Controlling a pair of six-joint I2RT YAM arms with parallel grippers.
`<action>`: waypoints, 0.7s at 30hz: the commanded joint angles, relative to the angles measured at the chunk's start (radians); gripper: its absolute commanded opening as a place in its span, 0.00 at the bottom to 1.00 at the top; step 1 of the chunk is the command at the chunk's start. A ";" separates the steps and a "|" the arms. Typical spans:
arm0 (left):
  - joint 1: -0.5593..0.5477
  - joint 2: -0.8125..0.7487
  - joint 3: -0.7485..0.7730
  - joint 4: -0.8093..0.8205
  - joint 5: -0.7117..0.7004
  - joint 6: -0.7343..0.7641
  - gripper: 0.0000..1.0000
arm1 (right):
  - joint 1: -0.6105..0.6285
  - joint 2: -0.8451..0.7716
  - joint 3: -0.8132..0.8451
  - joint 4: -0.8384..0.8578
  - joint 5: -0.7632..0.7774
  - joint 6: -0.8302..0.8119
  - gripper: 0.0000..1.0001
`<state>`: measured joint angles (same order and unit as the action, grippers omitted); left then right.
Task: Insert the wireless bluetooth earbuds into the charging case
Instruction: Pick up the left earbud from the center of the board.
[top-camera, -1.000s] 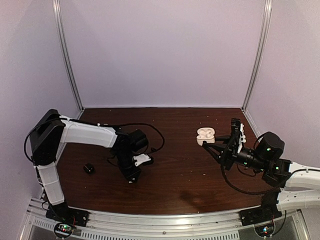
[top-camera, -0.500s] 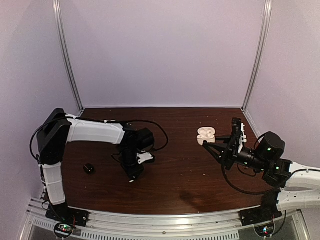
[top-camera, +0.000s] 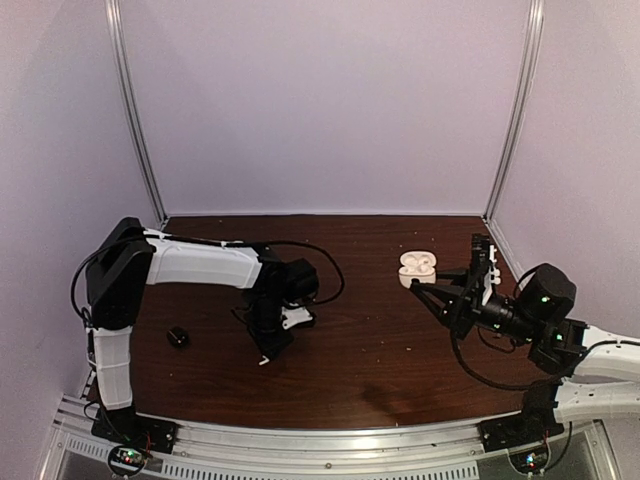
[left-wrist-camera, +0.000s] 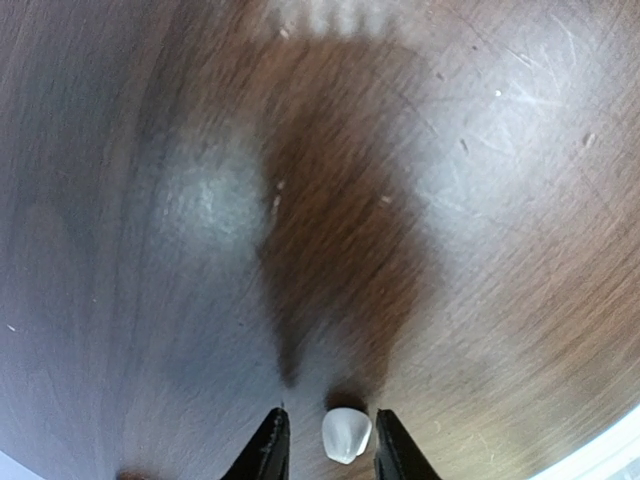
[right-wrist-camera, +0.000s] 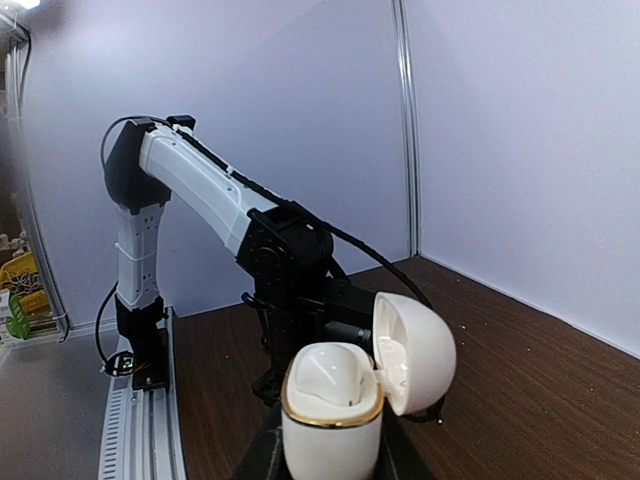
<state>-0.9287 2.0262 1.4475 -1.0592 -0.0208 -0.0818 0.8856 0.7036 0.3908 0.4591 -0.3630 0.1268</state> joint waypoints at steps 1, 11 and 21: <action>-0.003 0.020 0.021 -0.031 -0.017 -0.009 0.30 | -0.005 -0.015 0.006 0.006 0.004 -0.006 0.00; -0.010 0.022 -0.001 -0.033 0.000 -0.012 0.30 | -0.006 -0.014 0.005 0.009 0.004 -0.012 0.00; -0.019 0.030 -0.002 -0.031 0.017 -0.009 0.29 | -0.006 -0.014 0.006 0.007 0.007 -0.015 0.00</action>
<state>-0.9379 2.0315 1.4471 -1.0744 -0.0204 -0.0853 0.8852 0.6949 0.3908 0.4561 -0.3626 0.1177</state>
